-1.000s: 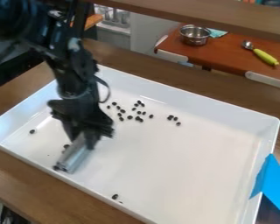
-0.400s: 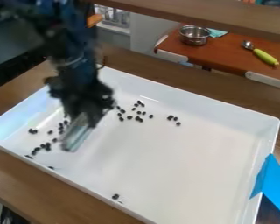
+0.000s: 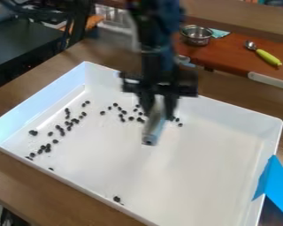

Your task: Sweep into pile

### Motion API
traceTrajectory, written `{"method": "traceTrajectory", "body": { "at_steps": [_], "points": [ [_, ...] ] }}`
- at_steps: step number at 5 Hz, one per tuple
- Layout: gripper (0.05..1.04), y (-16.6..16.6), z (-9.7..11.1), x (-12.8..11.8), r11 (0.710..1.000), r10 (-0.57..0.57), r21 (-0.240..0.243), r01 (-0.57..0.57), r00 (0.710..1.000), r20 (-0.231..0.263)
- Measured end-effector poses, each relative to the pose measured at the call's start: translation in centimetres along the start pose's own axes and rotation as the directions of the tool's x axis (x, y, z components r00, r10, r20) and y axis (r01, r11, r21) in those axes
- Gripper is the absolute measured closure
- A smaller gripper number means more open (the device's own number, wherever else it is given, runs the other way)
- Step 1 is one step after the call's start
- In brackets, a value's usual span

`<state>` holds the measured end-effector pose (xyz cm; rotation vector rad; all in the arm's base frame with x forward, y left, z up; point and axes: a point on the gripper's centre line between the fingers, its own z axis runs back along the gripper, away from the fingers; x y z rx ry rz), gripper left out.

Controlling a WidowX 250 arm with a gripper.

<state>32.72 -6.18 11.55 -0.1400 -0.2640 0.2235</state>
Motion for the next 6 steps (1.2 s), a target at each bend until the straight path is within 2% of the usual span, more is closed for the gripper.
{"method": "traceTrajectory", "body": {
  "at_steps": [1,2,4,6],
  "points": [
    [0.709,-4.2,-2.9,0.1,0.999,0.004,0.042,-0.004,1.0,-0.018],
    [0.709,-5.8,-5.7,0.3,0.996,-0.007,0.092,0.008,1.0,-0.014],
    [0.709,-4.6,-7.7,1.2,0.991,-0.002,0.137,0.002,1.0,0.0],
    [0.709,0.6,-7.5,3.6,0.986,0.091,0.143,-0.089,0.996,-0.005]
  ]
}}
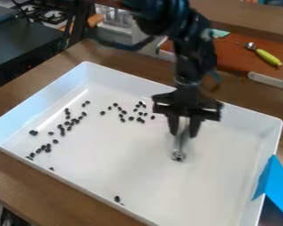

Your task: Sweep into pile

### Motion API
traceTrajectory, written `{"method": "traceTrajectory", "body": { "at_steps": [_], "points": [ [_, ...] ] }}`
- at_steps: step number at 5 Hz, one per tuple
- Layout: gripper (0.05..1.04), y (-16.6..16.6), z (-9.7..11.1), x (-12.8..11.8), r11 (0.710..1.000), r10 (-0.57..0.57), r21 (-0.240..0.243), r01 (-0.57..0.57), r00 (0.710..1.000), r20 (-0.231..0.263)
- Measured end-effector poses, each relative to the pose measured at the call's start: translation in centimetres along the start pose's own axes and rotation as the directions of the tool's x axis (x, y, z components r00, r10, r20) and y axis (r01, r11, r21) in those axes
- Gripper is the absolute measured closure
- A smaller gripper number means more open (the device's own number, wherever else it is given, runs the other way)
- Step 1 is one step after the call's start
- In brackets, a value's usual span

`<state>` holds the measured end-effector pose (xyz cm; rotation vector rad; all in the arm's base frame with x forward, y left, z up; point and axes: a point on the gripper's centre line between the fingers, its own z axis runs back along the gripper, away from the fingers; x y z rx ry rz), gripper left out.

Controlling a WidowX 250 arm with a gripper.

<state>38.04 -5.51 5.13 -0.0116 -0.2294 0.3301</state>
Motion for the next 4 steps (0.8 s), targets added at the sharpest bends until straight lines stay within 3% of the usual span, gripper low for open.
{"method": "traceTrajectory", "body": {
  "at_steps": [2,4],
  "points": [
    [0.709,6.2,-0.1,1.8,0.995,0.093,0.033,-0.093,0.996,-0.014],
    [0.709,14.8,0.3,2.1,0.969,0.215,0.125,-0.213,0.977,0.001]
  ]
}}
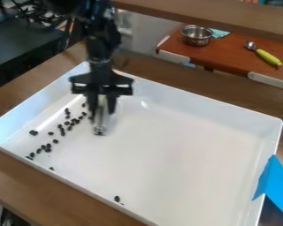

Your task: Sweep into pile

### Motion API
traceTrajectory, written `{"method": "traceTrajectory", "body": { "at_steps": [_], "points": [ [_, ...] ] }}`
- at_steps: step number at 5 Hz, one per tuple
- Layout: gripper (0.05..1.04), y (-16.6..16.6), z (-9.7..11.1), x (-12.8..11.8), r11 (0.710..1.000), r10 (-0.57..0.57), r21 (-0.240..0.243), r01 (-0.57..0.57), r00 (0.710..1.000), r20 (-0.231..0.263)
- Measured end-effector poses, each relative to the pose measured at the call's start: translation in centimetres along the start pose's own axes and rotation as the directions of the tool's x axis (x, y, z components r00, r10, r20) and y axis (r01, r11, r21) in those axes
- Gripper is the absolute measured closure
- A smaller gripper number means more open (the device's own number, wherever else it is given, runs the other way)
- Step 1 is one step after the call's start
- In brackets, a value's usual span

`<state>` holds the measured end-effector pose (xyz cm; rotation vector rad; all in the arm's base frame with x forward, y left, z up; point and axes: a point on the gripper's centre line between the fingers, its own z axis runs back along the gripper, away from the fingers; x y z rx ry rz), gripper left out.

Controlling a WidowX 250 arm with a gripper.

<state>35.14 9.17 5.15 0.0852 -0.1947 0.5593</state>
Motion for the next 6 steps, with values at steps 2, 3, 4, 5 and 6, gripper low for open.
{"method": "traceTrajectory", "body": {
  "at_steps": [2,3,4,5,6],
  "points": [
    [0.709,4.6,2.0,-2.0,0.996,0.083,0.016,-0.083,0.996,-0.027],
    [0.709,5.2,3.0,-3.6,0.991,0.137,0.003,-0.137,0.989,-0.057],
    [0.709,2.7,5.1,-4.4,0.99,0.071,-0.122,-0.076,0.997,-0.044],
    [0.709,-2.4,5.4,-6.0,0.969,-0.097,-0.23,0.089,0.995,-0.023],
    [0.709,-6.8,3.4,-8.6,0.951,-0.226,-0.221,0.217,0.974,-0.016]
  ]
}}
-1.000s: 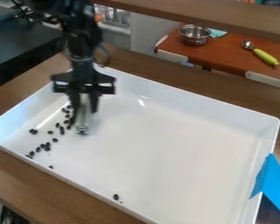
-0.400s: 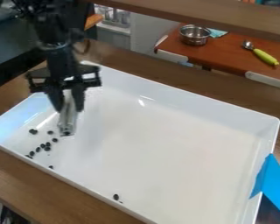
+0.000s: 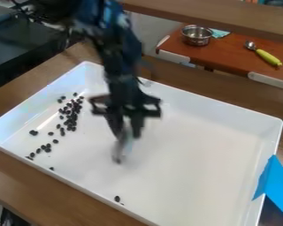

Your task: Sweep into pile

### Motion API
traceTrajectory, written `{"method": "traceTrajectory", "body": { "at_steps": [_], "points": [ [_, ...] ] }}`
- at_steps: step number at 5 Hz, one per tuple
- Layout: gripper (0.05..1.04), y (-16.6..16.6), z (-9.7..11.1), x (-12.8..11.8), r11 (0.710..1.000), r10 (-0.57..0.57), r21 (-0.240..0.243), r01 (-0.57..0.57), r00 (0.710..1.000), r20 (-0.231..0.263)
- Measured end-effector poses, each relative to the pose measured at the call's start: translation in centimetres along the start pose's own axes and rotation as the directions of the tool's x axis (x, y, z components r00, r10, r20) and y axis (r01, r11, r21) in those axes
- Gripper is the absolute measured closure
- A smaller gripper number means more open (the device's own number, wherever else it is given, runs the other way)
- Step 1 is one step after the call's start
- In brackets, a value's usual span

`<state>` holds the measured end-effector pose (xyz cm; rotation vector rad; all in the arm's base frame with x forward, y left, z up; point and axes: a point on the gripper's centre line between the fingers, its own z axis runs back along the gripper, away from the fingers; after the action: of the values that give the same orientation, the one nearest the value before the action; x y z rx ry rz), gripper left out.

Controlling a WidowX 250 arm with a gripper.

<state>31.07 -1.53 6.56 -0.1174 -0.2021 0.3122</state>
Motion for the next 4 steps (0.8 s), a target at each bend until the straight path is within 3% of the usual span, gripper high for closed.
{"method": "traceTrajectory", "body": {
  "at_steps": [1,2,4],
  "points": [
    [0.709,-3.9,-2.1,-1.8,0.997,-0.071,0.026,0.071,0.997,0.007],
    [0.709,-6.2,-2.5,-3.2,0.994,-0.111,0.018,0.11,0.994,0.02],
    [0.709,-6.2,-1.3,-6.3,0.982,-0.187,0.009,0.187,0.982,0.003]
  ]
}}
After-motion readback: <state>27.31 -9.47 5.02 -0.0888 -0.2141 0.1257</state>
